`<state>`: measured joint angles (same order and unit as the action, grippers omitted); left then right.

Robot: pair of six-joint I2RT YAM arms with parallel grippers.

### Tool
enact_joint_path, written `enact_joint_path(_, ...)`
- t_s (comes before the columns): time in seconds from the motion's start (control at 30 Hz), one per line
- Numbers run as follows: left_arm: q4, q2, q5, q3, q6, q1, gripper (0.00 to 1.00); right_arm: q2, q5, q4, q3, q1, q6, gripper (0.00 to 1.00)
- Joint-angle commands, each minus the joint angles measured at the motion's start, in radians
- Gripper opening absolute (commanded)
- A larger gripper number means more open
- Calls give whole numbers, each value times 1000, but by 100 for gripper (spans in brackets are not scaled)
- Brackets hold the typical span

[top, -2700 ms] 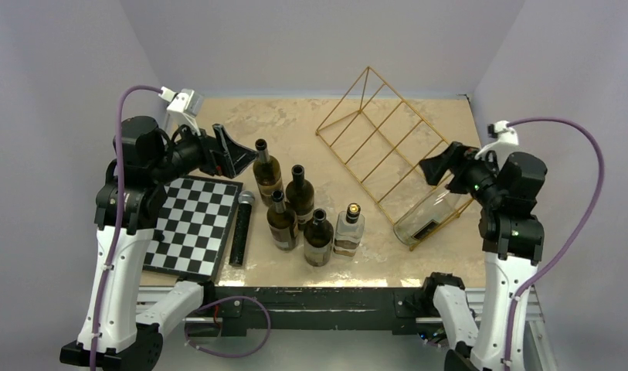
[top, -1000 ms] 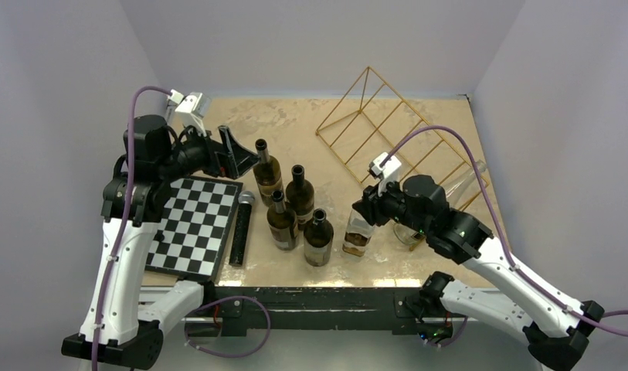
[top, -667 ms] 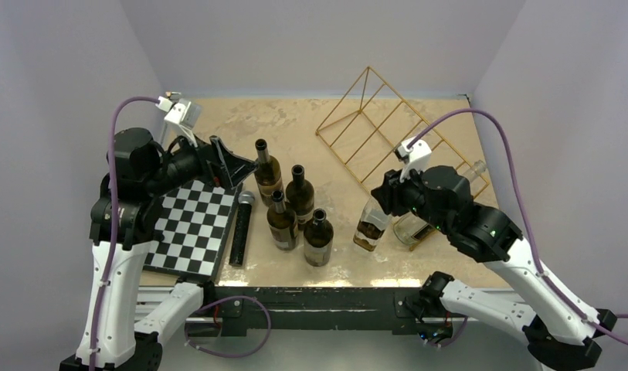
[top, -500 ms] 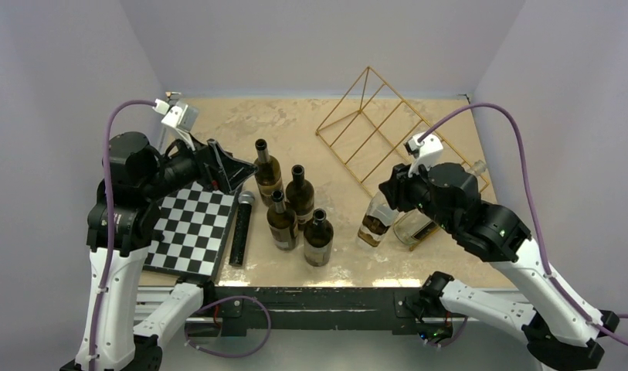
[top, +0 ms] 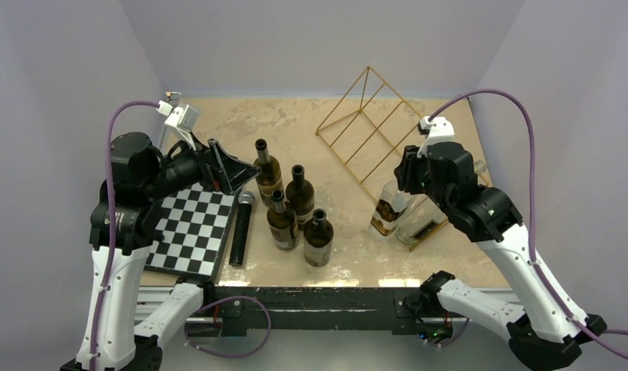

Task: Put the wine bottle on the wine rack

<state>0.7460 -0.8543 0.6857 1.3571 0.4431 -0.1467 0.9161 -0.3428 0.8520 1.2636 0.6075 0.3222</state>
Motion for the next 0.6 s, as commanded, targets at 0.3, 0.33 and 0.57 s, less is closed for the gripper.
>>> enact_joint_path(0.3,-23,24,29,-43,35,-5,99,55,150,-284,21,-151,27,0)
enact_joint_path(0.33,-23,24,28,-42,35,-5,99,65,154,-291,24,-163,24,0)
enact_joint_path(0.57,-28,26,31,-49,31,-5,99,105,177,-323,27,-230,18,0)
